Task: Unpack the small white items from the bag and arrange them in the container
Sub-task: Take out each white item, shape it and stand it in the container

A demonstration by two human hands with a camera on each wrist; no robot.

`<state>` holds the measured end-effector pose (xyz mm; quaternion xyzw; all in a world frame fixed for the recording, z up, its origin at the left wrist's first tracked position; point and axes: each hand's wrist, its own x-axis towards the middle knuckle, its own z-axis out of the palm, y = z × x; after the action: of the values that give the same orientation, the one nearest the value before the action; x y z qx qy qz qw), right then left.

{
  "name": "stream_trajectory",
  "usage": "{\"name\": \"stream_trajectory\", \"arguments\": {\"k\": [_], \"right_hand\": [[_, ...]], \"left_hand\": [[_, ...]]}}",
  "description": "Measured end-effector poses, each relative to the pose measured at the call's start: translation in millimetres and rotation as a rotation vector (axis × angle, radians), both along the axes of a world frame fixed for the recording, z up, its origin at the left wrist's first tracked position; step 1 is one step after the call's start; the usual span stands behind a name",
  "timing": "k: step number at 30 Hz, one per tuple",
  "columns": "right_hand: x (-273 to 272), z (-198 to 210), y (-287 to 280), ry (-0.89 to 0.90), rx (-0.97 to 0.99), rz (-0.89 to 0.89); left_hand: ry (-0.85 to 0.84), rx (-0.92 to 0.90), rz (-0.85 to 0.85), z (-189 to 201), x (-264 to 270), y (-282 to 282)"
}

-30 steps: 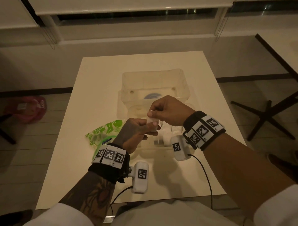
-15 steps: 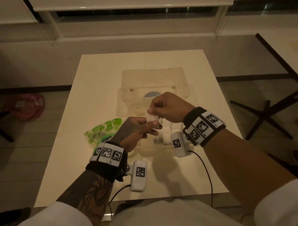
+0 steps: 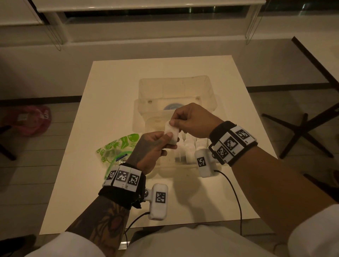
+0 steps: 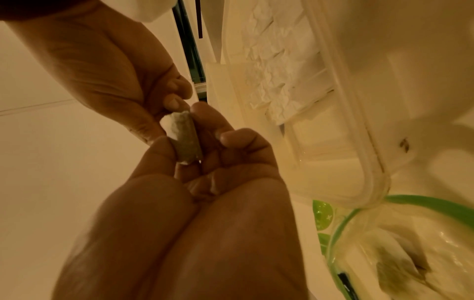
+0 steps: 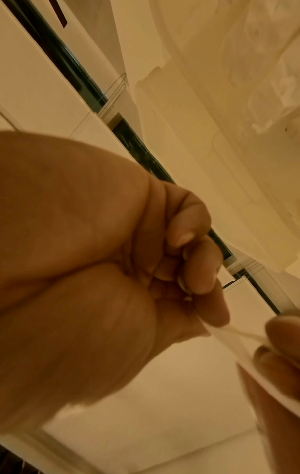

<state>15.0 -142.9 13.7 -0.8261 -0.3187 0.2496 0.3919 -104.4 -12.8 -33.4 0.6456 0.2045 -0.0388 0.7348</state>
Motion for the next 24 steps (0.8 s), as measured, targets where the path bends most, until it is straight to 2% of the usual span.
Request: {"name": "stream_trajectory", "arguments": {"k": [3, 8, 12, 18, 24], "right_hand": [[-0.8, 0.4, 0.0, -0.01, -0.007, -0.008], [1.2, 2.3, -5.4, 0.077, -0.009, -0.024], [-3.1, 0.1, -3.0, 0.016, -0.056, 0.107], [-5.6, 1.2, 1.0, 0.016, -0.061, 0.098], [-10.2, 5.8, -3.7, 0.097, -0.07, 0.222]], "left_hand": [[-0.015, -0.017, 0.035, -0.6, 1.1, 0.2], [0.046, -0.335, 0.09, 6.9, 2.6, 2.8], [0.134, -0.424, 0.028, 8.4, 3.7, 4.1], [0.188, -0.509, -0.043, 8.9, 4.6, -0.9], [0.24, -0.693, -0.089, 4.5, 4.0, 3.5]]}}
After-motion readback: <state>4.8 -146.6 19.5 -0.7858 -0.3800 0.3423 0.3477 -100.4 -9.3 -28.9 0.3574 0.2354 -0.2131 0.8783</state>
